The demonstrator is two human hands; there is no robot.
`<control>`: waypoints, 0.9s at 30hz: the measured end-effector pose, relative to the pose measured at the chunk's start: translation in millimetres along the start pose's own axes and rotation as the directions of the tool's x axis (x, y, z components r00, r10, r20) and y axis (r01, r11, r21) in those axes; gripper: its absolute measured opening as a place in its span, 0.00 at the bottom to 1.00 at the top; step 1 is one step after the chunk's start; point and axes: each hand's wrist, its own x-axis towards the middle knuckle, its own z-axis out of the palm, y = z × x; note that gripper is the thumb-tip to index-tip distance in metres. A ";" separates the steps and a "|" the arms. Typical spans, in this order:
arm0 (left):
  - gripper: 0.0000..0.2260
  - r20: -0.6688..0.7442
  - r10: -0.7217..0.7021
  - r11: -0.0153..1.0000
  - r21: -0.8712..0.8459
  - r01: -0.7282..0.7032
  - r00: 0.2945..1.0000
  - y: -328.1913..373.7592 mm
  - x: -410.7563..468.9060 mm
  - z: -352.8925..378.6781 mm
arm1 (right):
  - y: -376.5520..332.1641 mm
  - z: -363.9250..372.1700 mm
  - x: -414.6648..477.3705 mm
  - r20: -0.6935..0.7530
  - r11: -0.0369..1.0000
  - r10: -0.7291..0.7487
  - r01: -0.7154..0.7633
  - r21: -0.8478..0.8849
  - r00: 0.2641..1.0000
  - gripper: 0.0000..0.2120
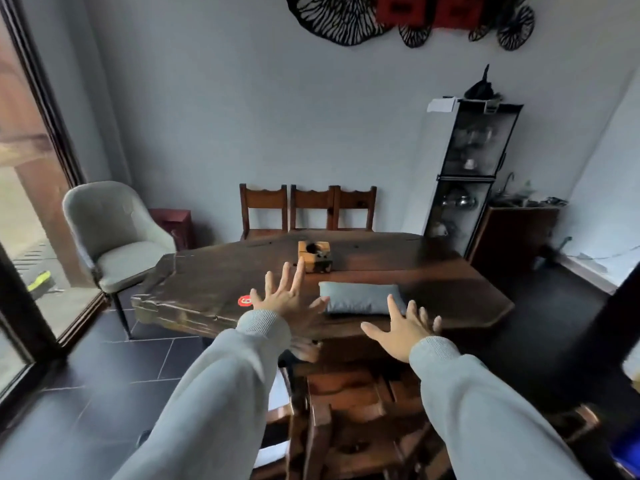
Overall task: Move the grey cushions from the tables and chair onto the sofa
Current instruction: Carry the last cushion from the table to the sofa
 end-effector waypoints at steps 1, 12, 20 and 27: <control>0.42 0.012 0.002 1.000 -0.010 -0.002 1.000 6.8 25.5 2.5 | 6.3 -5.1 22.0 -0.007 1.000 0.011 -0.011 0.001 1.000 0.48; 0.42 0.146 -0.062 0.998 -0.021 0.066 0.987 43.5 243.9 112.1 | 88.4 6.8 275.1 0.101 0.994 0.103 -0.106 0.017 0.990 0.46; 0.42 0.316 -0.317 0.924 -0.111 0.367 0.894 43.9 401.5 222.8 | 112.9 78.7 477.4 0.277 0.971 0.067 -0.127 0.204 0.959 0.46; 0.45 0.388 -0.448 0.869 -0.020 0.494 0.805 17.7 477.1 317.1 | 146.9 150.4 577.5 0.306 0.859 0.150 -0.277 0.430 0.940 0.49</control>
